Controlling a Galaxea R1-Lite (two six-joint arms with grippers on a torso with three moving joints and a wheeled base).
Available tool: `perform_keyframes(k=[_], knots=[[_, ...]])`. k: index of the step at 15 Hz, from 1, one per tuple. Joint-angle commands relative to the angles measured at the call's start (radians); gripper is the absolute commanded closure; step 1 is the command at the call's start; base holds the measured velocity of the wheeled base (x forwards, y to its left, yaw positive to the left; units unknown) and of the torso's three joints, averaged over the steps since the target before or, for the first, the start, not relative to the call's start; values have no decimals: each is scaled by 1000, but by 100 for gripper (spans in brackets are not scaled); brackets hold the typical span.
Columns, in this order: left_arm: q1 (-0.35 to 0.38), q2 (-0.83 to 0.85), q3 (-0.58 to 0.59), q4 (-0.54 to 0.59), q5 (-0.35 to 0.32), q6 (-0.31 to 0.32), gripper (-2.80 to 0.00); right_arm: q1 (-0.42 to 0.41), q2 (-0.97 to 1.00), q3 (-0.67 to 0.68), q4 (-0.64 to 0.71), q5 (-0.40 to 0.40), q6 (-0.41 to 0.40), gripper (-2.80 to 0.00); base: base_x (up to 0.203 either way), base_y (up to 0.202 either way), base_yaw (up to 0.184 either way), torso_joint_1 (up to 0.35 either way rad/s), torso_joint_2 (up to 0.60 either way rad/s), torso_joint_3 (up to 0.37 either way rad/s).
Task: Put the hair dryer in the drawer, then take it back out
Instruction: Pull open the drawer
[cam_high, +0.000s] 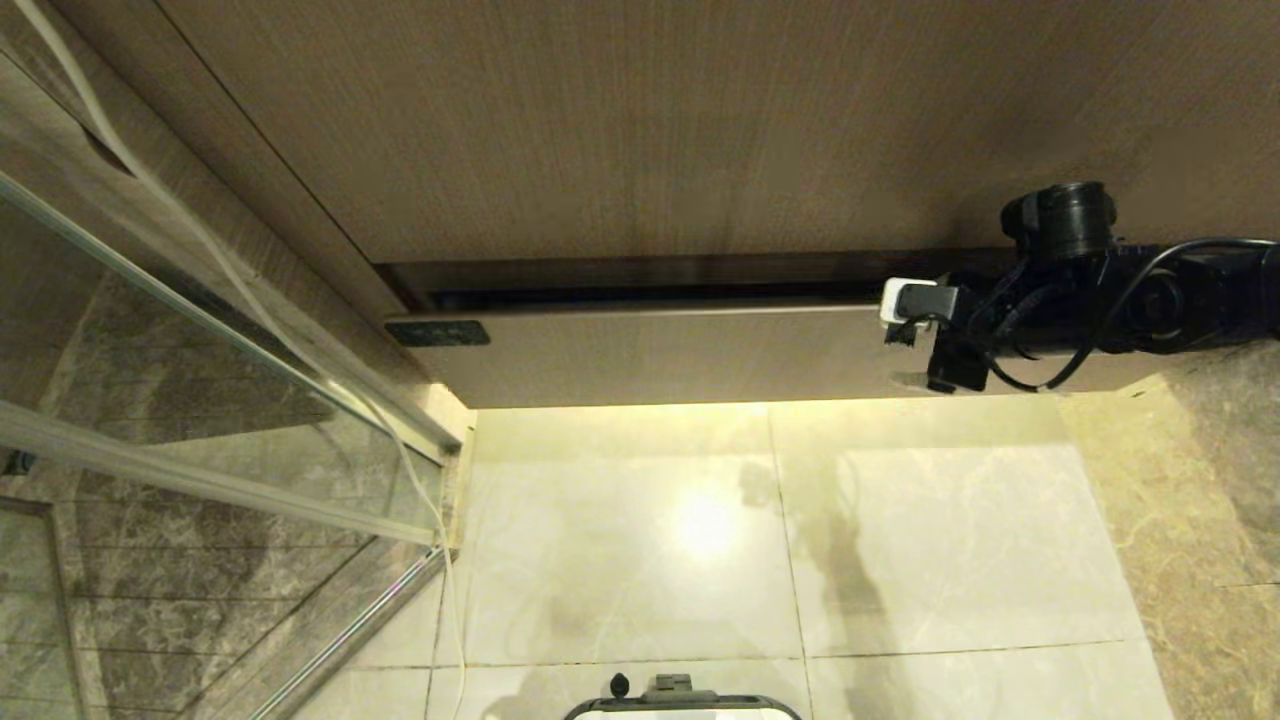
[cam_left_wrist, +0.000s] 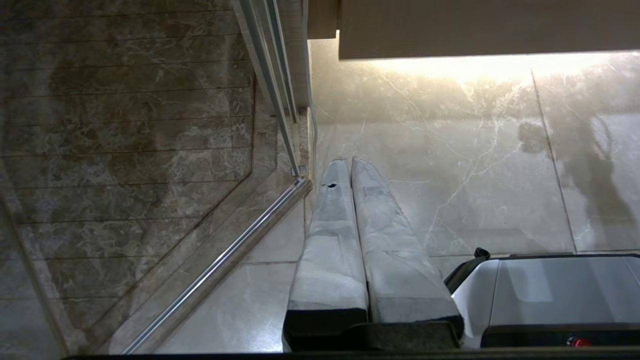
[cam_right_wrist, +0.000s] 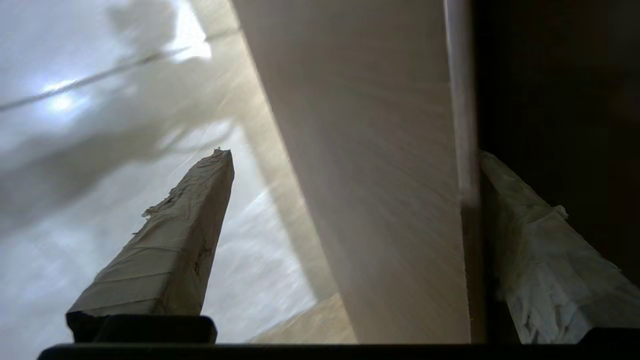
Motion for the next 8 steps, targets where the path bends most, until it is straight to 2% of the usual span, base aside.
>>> perform_keyframes(k=[1,8], knots=[[-1,1,0,0,0,0,0,-10,-16,5,38,2,-9,-280,0,0,0,0,0,0],[0,1,0,0,0,0,0,-16,-130,138,95,-109,-11,-280,0,0,0,0,0,0]])
